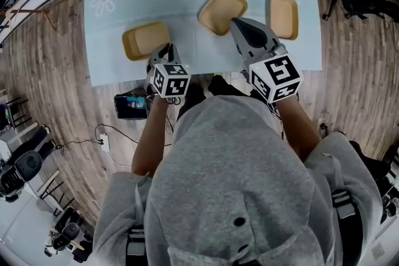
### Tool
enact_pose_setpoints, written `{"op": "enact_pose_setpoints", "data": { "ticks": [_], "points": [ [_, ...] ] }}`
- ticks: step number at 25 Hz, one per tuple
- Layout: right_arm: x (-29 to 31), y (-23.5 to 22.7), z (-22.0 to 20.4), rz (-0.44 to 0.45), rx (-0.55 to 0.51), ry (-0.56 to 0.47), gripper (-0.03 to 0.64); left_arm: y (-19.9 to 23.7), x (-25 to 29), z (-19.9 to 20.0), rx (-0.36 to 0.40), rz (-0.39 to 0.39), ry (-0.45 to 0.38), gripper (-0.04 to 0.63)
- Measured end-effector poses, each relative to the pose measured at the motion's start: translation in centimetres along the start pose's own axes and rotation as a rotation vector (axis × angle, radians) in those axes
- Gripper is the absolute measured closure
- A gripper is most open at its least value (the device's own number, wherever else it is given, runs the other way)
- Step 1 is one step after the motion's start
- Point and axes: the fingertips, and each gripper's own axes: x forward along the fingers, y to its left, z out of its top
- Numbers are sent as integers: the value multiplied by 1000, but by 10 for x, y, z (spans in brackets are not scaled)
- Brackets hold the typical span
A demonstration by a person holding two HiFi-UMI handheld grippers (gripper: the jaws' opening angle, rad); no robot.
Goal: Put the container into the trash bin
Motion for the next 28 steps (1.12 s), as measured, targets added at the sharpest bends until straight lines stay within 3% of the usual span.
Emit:
{"op": "enact_pose_setpoints", "data": {
  "ticks": [5, 11, 23, 28],
  "points": [
    [21, 23, 2, 66, -21, 10, 592, 27, -17, -18, -66, 74, -7, 561],
    [41, 76, 4, 172, -52, 20, 592, 62, -51, -66, -200, 164, 1, 561],
    [115, 248, 8, 441, -146, 49, 592, 139, -135, -231, -468, 337, 92, 561],
    [138, 314, 0, 536, -169, 74, 592, 162, -167, -282, -543, 396, 108, 561]
  ]
}}
